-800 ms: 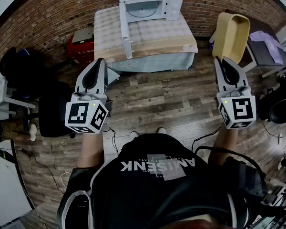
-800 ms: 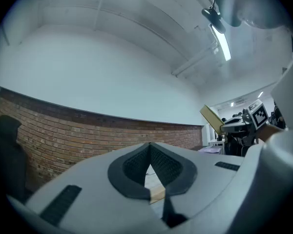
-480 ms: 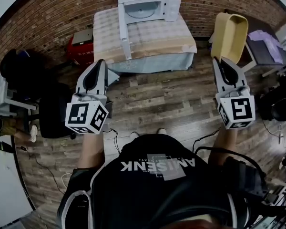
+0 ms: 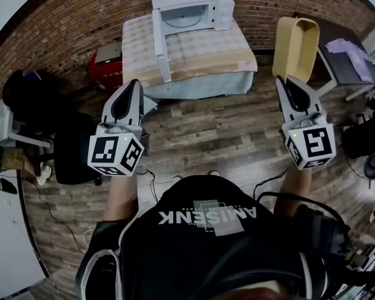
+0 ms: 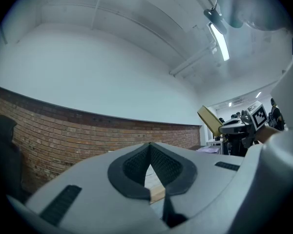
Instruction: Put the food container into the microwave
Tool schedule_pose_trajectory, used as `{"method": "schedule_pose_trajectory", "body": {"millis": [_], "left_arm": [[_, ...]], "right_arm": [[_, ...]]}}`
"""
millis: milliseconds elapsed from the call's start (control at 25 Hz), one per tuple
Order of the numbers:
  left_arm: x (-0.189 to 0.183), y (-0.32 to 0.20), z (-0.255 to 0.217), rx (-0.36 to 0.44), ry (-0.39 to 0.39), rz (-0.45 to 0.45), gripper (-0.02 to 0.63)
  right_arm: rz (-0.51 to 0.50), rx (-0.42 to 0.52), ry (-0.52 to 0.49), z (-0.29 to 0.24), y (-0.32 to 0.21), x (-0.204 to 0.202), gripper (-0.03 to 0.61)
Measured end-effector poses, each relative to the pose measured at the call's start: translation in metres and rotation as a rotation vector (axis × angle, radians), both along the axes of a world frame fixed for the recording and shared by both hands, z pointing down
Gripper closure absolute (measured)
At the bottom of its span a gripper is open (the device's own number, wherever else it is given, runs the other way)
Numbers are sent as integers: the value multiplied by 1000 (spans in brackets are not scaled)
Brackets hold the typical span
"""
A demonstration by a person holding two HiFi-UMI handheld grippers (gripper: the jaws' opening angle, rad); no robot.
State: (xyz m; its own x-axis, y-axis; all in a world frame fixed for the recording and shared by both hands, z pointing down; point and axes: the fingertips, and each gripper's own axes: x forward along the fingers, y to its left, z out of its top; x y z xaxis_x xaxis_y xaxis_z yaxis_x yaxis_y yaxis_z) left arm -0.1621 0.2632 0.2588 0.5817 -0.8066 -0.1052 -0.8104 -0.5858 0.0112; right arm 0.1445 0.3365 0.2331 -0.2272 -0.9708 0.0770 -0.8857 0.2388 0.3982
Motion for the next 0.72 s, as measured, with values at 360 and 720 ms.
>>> {"method": "schedule_pose_trajectory", "body": {"millis": [360,720], "left_arm": [[25,-12,-2,-1,-10,-11,601],[64,-20,-5,4,-24,-43,601]], "right_arm": [[6,7,31,3,-13,25,526],[-42,17,-7,7,-29,65,526]]}}
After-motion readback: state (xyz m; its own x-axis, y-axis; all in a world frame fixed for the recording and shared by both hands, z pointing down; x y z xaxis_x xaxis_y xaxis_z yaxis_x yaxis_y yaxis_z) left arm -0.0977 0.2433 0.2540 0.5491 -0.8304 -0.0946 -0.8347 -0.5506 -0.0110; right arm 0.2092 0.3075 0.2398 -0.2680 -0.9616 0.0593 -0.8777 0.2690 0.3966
